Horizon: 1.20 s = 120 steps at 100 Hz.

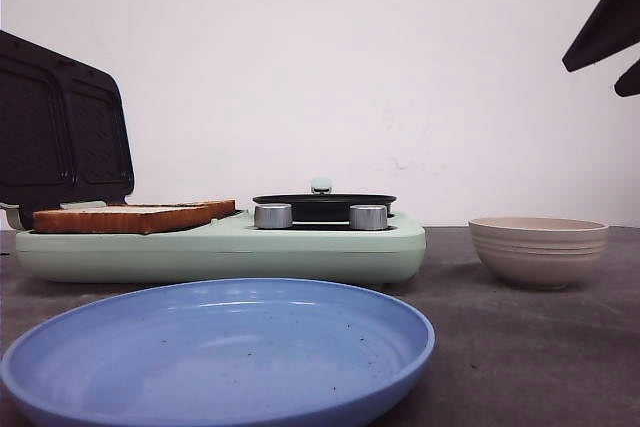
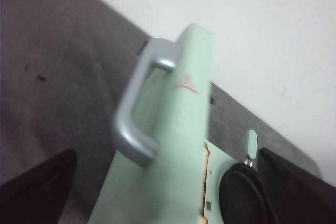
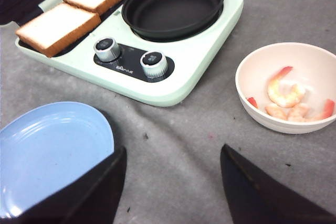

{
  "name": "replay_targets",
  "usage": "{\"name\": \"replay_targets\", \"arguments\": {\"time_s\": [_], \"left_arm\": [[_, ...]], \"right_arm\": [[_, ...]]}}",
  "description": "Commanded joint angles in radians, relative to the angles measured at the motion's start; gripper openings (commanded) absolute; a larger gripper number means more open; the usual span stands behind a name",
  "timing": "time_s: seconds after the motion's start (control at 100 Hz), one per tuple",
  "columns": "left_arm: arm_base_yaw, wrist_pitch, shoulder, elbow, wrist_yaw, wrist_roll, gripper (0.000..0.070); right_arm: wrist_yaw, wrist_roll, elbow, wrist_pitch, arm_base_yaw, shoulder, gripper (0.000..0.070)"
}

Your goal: Make breakfast with bread and shrimp

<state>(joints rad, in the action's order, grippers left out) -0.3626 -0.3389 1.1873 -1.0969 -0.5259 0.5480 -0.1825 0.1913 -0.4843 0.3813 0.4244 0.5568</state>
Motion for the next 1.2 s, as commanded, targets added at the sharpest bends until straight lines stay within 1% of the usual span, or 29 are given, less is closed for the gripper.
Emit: {"name": "replay_targets", "arguments": {"time_s": [0.0, 0.17, 0.4, 0.43, 0.5, 0.53, 0.66, 0.78, 0.93, 0.99, 1.05, 1.16, 1.17, 1.18, 1.19], "left_arm": [[-0.009, 0.034, 0.044, -0.026, -0.023, 0.051, 0.0627], [-0.012, 0.120, 0.141, -0.026, -0.058, 0.123, 0.0626], [-0.012, 0.207, 0.249, -0.026, -0.128, 0.208, 0.0615], [-0.012, 0.214, 0.257, -0.026, -0.128, 0.214, 0.0579], [-0.012, 0.235, 0.277, -0.026, -0.129, 0.221, 0.0455], [-0.012, 0.244, 0.284, -0.026, -0.129, 0.227, 0.0422], [-0.011, 0.276, 0.307, -0.026, -0.129, 0.254, 0.0415], [-0.011, 0.287, 0.317, -0.026, -0.129, 0.259, 0.0411], [-0.010, 0.287, 0.318, -0.026, -0.129, 0.250, 0.0307], [-0.008, 0.287, 0.318, -0.026, -0.129, 0.246, 0.0285], [-0.004, 0.287, 0.318, -0.026, -0.128, 0.245, 0.0220], [0.002, 0.286, 0.319, -0.026, -0.128, 0.229, 0.0151], [0.003, 0.286, 0.319, -0.026, -0.128, 0.226, 0.0141], [0.005, 0.283, 0.319, -0.026, -0.128, 0.221, 0.0108], [0.006, 0.283, 0.319, -0.026, -0.128, 0.220, 0.0100]], "right_arm": [[0.000, 0.011, -0.004, -0.005, 0.006, 0.004, 0.0340], [0.000, 0.011, -0.004, 0.004, 0.006, 0.004, 0.0340], [0.000, 0.011, -0.004, 0.017, 0.006, 0.004, 0.0340], [0.000, 0.011, -0.004, 0.017, 0.006, 0.004, 0.0340], [0.000, 0.011, -0.004, 0.017, 0.006, 0.004, 0.0340], [0.000, 0.011, -0.004, 0.017, 0.006, 0.004, 0.0340], [0.000, 0.011, -0.004, 0.017, 0.006, 0.004, 0.0340], [0.000, 0.011, -0.004, 0.017, 0.006, 0.004, 0.0340], [0.001, 0.011, -0.004, 0.016, 0.006, 0.004, 0.0340], [0.001, 0.011, -0.004, 0.016, 0.006, 0.004, 0.0340], [0.001, 0.011, -0.004, 0.016, 0.006, 0.004, 0.0340], [0.001, 0.011, -0.004, 0.016, 0.006, 0.004, 0.0340], [0.001, 0.011, -0.004, 0.016, 0.006, 0.004, 0.0340], [0.001, 0.011, -0.004, 0.016, 0.006, 0.004, 0.0340], [0.001, 0.011, -0.004, 0.017, 0.006, 0.004, 0.0340]]}}
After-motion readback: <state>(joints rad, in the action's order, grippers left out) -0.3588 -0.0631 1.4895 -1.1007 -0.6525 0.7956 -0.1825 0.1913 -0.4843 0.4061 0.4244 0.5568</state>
